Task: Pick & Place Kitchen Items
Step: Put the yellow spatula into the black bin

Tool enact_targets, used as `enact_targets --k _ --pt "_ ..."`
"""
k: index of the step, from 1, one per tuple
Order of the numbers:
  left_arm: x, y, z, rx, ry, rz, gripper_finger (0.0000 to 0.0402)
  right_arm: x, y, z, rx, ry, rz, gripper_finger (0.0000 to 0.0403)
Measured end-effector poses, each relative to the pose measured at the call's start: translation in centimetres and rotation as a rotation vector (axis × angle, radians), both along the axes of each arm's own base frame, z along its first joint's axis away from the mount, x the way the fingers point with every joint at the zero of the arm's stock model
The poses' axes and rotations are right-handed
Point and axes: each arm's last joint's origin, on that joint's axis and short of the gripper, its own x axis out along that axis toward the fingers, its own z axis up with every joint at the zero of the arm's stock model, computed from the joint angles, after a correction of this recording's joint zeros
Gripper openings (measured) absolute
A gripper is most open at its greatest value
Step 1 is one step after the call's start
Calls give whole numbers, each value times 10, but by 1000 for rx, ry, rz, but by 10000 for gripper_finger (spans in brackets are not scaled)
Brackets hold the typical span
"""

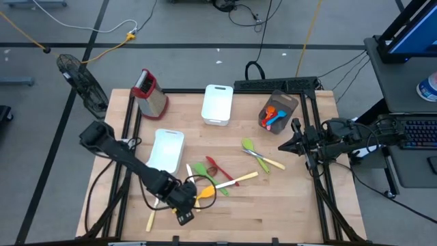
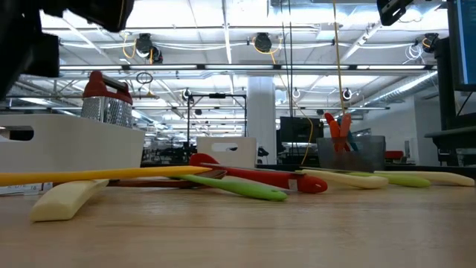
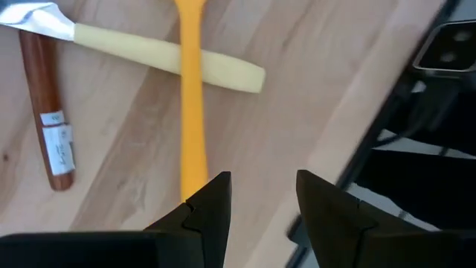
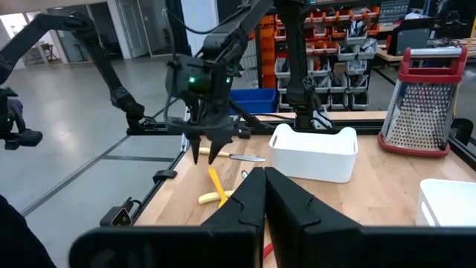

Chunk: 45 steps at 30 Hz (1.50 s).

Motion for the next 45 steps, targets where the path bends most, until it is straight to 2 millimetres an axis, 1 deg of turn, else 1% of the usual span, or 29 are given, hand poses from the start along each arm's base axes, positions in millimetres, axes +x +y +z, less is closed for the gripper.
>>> enact_targets --k 9,17,26,39,42,45 --pt "10 5 -19 32 53 24 157 0 0 0 32 8 -2 0" --pt "10 7 -20 73 37 7 157 0 0 0 36 9 -2 0" --pt "9 6 -21 87 25 -67 157 0 0 0 34 8 -2 0" --pt "13 0 -54 72 142 -117 157 0 0 0 32 8 -2 0" --pt "14 0 -59 70 157 -119 157 0 0 0 32 8 -2 0" --pt "14 -1 -60 72 157 -118 157 0 0 0 33 8 -2 0"
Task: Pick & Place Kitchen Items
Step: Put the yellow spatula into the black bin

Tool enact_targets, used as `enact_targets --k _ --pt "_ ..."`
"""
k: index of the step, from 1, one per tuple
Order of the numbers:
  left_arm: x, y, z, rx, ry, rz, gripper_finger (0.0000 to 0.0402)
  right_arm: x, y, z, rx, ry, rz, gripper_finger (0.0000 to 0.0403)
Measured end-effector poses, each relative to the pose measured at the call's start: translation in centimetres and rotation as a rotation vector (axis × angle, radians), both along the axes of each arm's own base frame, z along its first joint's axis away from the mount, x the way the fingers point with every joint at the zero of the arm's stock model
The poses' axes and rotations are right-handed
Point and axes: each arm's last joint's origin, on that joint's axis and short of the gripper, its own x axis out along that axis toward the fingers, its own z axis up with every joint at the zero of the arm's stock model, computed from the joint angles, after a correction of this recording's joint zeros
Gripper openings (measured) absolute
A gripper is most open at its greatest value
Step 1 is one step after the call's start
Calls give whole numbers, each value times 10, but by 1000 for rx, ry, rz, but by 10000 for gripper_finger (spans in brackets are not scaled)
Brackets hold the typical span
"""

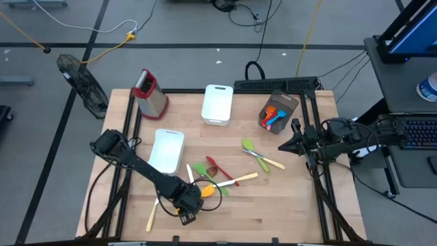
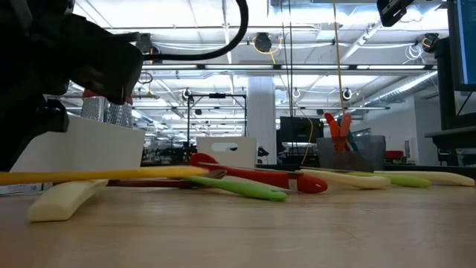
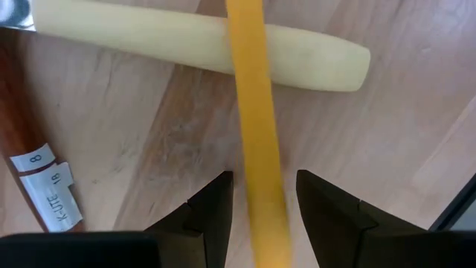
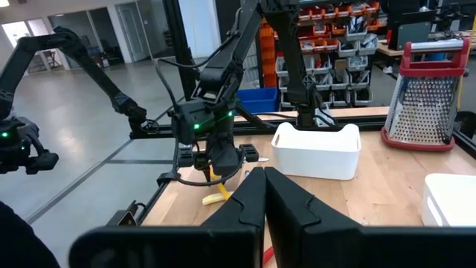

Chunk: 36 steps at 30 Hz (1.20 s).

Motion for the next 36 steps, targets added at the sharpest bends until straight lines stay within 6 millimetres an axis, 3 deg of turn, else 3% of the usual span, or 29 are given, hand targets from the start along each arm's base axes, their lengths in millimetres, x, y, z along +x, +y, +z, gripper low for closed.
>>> enact_targets --k 8,16,29,36 --pt "0 0 0 4 -1 1 150 0 0 0 9 2 -1 0" --pt "0 0 -1 -1 12 7 37 0 0 0 10 2 -1 0" --pt "-1 -1 2 -27 9 5 36 0 0 0 11 2 -1 0" --pt "-5 1 23 -31 -46 23 36 0 0 0 18 4 -1 0"
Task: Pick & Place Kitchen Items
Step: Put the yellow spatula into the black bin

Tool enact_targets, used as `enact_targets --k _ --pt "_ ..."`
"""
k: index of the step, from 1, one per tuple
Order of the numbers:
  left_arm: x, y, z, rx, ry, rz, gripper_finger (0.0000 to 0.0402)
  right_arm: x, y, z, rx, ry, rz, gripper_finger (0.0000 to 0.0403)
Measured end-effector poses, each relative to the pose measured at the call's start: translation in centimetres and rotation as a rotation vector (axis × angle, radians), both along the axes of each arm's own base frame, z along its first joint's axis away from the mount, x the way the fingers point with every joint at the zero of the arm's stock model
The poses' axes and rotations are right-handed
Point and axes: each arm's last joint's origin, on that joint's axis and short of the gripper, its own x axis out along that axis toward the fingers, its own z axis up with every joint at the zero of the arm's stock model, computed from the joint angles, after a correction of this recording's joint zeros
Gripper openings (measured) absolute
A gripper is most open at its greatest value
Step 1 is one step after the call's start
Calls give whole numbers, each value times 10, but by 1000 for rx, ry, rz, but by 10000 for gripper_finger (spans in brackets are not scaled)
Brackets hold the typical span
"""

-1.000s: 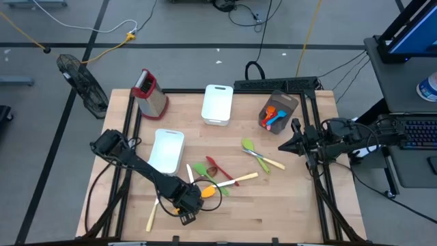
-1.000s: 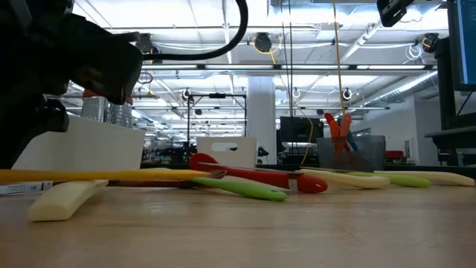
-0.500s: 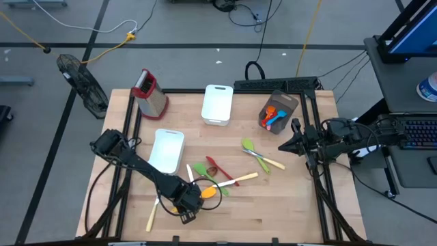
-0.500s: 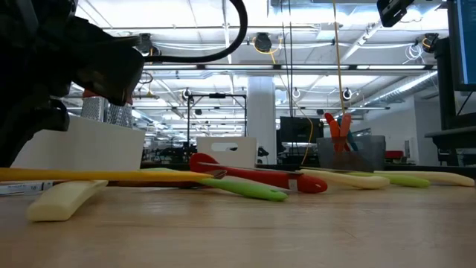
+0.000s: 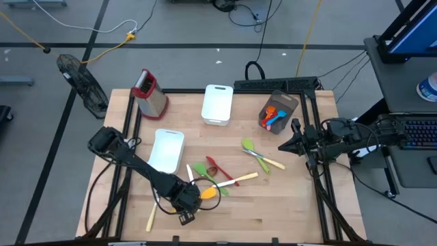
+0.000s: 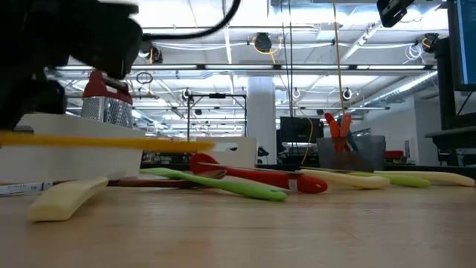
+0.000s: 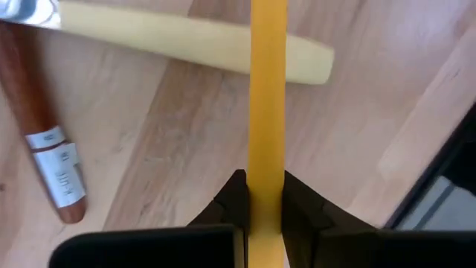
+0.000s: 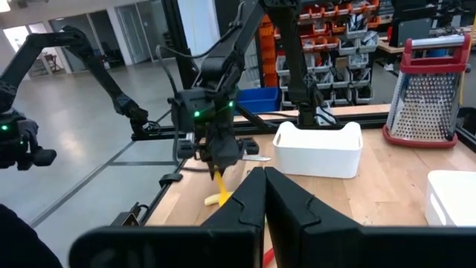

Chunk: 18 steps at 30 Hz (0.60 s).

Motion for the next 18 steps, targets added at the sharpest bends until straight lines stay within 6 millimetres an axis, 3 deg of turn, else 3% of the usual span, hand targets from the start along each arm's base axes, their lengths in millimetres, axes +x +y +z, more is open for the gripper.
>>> enact_targets --k 11,18 --pt "-6 12 50 -47 -172 45 36 0 0 0 0 0 0 0" --pt "-5 34 82 -21 -333 175 36 0 0 0 -3 -1 0 0"
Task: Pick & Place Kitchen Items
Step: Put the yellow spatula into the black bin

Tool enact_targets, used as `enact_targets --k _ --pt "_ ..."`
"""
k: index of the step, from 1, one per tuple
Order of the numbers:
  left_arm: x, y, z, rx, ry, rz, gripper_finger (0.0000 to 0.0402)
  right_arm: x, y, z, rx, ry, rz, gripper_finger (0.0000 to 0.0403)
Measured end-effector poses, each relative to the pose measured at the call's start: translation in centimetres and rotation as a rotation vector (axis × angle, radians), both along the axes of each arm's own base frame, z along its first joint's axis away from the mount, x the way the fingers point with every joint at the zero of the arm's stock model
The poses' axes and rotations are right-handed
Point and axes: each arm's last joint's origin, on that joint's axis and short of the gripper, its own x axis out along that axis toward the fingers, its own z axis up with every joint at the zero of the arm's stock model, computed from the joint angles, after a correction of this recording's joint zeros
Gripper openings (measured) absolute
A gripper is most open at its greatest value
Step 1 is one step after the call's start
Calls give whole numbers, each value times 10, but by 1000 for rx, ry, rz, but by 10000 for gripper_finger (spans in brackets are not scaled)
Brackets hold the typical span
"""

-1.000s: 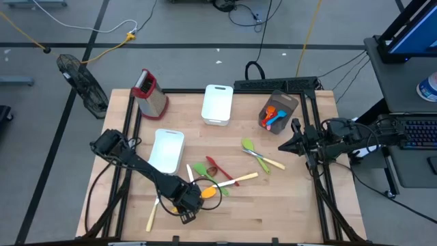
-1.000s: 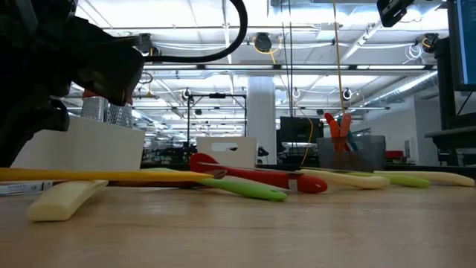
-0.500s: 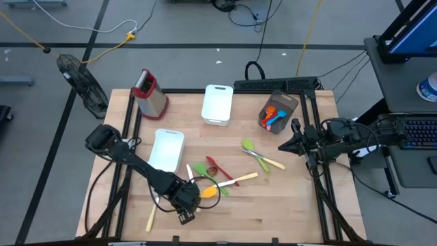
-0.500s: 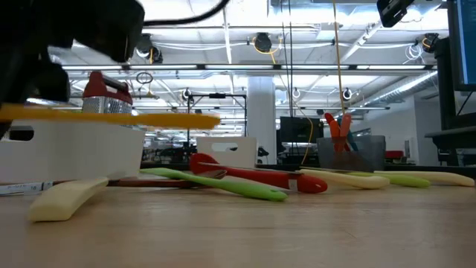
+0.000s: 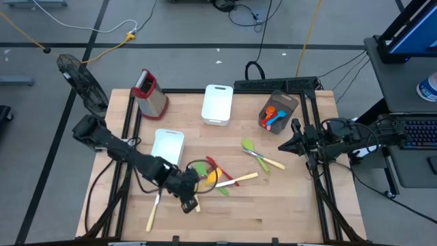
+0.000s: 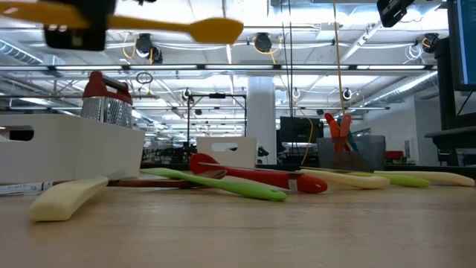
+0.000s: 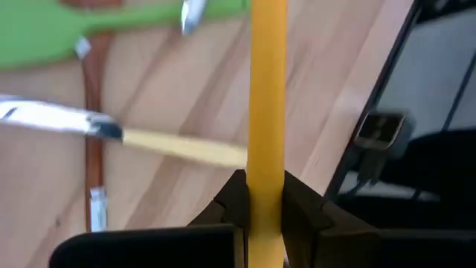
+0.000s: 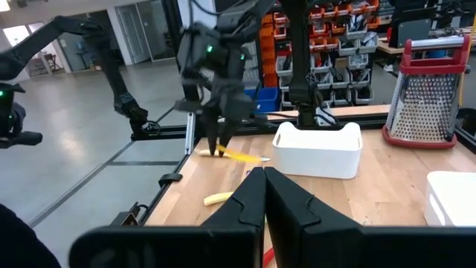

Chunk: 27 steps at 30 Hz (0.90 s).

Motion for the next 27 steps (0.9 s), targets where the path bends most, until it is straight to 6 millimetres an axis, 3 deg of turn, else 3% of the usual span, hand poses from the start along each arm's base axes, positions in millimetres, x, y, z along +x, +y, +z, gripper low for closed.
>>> enact_targets --k 7,20,27 --pt "17 24 24 -67 -196 123 36 0 0 0 -6 -1 0 0" --pt "52 74 47 -199 -470 256 37 0 0 0 -34 -7 -1 0" --pt "60 108 50 -197 -517 334 37 0 0 0 -37 -7 -5 0"
